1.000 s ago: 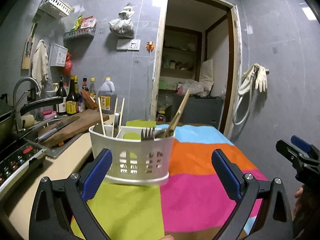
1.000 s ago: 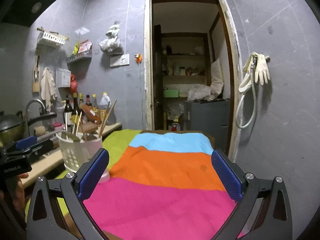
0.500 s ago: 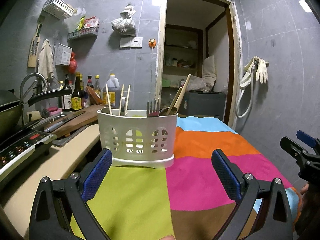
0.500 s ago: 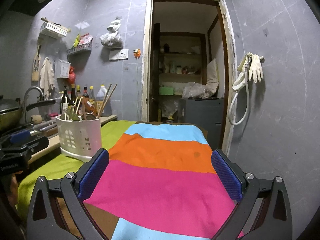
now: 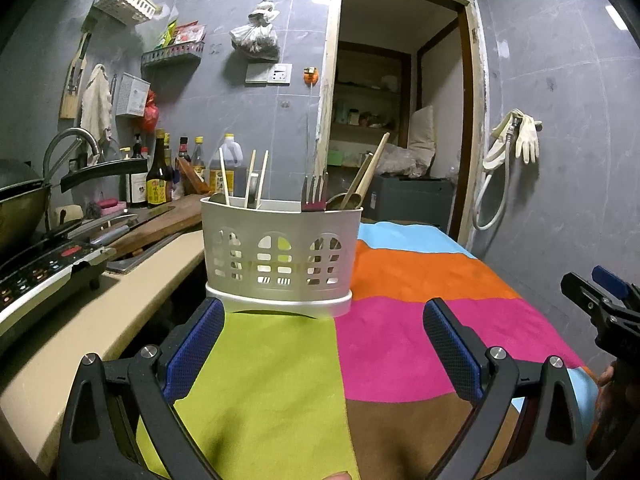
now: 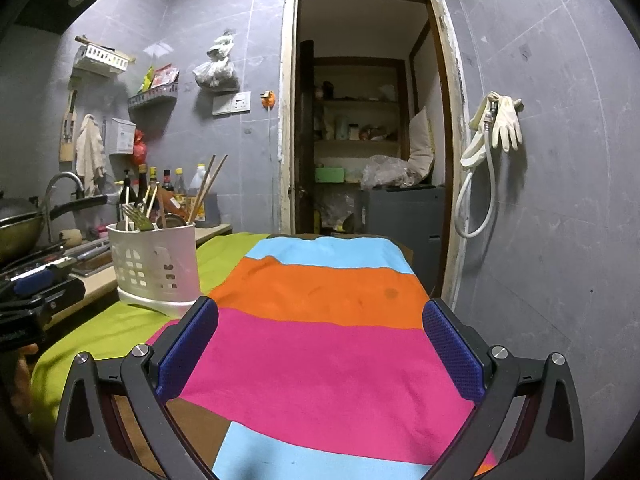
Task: Organize utensils
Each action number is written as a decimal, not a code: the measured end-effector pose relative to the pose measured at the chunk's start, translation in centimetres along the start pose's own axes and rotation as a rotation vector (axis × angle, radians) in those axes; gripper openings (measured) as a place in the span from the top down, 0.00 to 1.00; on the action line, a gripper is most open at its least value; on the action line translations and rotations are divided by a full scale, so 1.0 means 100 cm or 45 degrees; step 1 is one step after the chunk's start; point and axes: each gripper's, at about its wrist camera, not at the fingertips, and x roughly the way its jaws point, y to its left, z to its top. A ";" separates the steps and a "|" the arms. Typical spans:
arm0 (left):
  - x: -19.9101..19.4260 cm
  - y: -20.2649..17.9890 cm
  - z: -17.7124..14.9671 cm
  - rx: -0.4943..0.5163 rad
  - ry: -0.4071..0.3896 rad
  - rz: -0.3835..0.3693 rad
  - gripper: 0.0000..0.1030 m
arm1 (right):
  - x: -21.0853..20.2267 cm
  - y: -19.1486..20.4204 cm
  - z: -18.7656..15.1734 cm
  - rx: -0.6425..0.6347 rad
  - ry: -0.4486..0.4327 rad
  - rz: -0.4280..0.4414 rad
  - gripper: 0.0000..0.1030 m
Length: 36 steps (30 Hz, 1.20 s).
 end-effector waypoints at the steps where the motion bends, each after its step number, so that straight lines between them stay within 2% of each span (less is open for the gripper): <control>1: 0.000 0.001 0.000 -0.003 0.000 0.001 0.05 | 0.000 0.000 0.000 0.000 0.001 0.000 0.00; 36: 0.000 0.002 -0.002 -0.021 0.004 0.005 0.05 | 0.000 0.000 0.000 0.000 0.002 0.000 0.00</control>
